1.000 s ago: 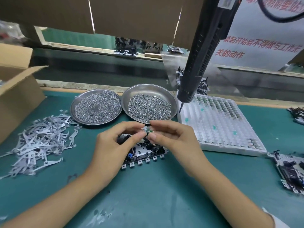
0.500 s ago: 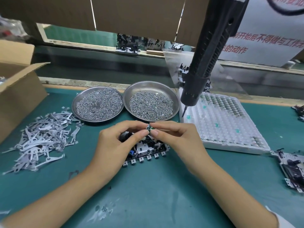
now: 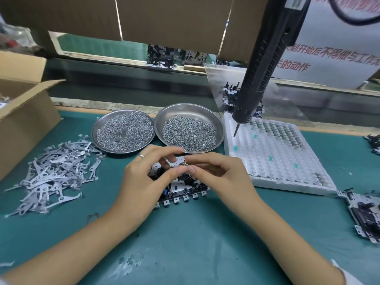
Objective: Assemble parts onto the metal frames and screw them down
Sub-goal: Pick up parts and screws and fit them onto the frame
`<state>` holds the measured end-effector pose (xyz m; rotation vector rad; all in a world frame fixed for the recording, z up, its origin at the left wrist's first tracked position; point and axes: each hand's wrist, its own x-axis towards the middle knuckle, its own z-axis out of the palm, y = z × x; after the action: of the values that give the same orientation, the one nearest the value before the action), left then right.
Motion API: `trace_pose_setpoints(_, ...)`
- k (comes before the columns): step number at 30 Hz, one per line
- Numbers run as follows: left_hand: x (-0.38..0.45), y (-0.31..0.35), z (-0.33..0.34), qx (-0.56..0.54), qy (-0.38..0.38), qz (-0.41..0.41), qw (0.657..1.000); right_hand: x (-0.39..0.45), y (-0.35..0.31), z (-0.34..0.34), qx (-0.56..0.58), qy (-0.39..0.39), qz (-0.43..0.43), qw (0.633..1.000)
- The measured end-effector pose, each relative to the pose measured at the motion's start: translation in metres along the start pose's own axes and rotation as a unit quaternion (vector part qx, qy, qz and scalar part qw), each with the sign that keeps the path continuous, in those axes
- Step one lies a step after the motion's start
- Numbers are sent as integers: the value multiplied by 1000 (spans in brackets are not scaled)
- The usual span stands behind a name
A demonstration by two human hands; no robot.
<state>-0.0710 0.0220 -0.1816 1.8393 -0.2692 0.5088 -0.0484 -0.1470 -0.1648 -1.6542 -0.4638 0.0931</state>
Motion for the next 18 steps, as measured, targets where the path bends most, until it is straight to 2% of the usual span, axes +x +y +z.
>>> trace_pose_setpoints(7, 0, 1, -3, 32, -1, -2, 999, 0, 2, -1, -31, 2, -51, 998)
trace_pose_setpoints(11, -1, 4, -8, 72, -28, 9, 997, -1, 5, 0, -115, 8, -89, 989)
trace_pose_setpoints(14, -5, 4, -17, 91, -48, 19, 994, -3, 9, 0, -196, -10, -125, 973)
trace_pose_setpoints(18, -11, 1, -29, 66, -39, -7, 997, -4, 15, 3, -299, -52, -205, 931)
